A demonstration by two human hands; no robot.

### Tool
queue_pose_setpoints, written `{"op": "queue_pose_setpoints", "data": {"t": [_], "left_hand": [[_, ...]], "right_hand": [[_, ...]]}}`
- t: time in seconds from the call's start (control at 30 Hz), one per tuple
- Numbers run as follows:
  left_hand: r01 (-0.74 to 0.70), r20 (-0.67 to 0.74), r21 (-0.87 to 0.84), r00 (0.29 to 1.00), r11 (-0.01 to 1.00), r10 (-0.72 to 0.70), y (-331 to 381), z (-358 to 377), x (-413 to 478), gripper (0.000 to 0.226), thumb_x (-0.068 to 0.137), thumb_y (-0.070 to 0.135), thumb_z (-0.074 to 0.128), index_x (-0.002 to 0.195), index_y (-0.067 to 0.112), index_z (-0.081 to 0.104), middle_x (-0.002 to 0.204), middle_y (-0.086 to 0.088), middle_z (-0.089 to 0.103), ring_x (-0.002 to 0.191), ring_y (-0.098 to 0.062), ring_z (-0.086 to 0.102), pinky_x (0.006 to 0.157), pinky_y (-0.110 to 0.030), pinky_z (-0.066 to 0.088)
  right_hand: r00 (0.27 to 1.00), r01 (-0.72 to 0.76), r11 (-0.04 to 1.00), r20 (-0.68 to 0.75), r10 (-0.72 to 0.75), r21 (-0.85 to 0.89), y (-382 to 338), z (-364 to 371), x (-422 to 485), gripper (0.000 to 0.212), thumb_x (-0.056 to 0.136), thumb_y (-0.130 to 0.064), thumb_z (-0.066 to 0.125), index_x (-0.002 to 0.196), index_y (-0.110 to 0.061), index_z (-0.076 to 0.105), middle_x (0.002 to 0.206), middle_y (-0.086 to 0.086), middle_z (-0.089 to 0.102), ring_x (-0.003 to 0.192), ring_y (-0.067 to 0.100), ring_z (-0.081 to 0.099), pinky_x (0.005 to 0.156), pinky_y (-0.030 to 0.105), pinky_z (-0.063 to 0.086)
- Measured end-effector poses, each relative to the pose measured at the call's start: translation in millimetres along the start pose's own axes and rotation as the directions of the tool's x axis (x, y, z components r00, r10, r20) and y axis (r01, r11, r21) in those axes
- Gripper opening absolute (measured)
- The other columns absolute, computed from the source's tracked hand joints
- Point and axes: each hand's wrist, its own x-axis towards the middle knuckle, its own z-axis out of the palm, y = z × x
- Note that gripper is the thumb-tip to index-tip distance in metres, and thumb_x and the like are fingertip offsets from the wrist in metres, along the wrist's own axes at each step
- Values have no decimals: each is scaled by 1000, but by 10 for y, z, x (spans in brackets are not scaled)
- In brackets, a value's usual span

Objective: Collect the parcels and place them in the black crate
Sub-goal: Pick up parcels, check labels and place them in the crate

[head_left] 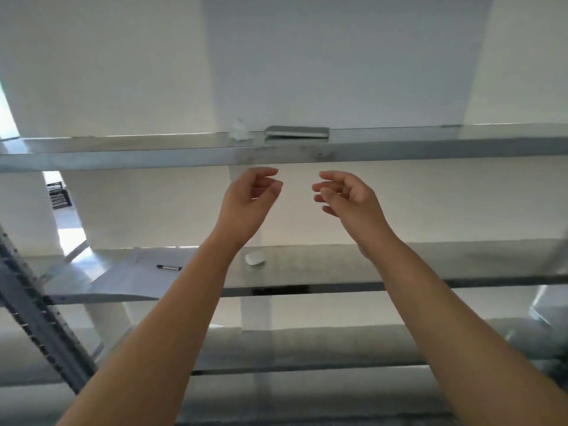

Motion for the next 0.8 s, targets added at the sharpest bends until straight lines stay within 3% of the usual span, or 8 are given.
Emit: {"op": "queue_pose_setpoints", "data": {"t": [0.13, 0.4, 0.63, 0.8], "left_hand": [[2, 52, -86, 999, 996, 2, 153, 603, 45, 19, 89, 18, 63, 99, 34, 61, 99, -3, 71, 95, -17, 66, 87, -24, 51], [-32, 243, -199, 967, 979, 81, 338, 1575, 204, 19, 89, 21, 63, 98, 38, 60, 99, 2, 71, 95, -12, 65, 87, -23, 50], [-43, 415, -332, 891, 942, 187, 526, 2377, 491, 18, 89, 23, 62, 99, 38, 60, 99, 3, 71, 97, -14, 65, 90, -27, 50], [-42, 509, -423, 815, 905, 276, 598, 2884, 544, 17, 90, 24, 62, 100, 38, 61, 101, 3, 71, 96, -12, 65, 86, -21, 49]], "right_hand": [[996, 0, 999, -88, -3, -38, 16, -570, -94, 23, 92, -9, 53, 104, -29, 59, 94, -11, 68, 87, 6, 66, 82, 25, 54], [961, -7, 993, -274, -26, -118, 52, -1396, -208, 24, 91, -13, 55, 99, -36, 60, 95, -12, 69, 88, 6, 67, 81, 24, 55], [858, -61, 975, -510, -58, -212, -44, -2021, -306, 23, 91, -8, 54, 102, -27, 60, 95, -7, 68, 88, 11, 65, 85, 30, 53], [771, -119, 954, -631, -87, -277, -77, -2317, -427, 23, 91, -6, 54, 108, -21, 59, 95, -5, 68, 89, 12, 64, 85, 28, 52]]}}
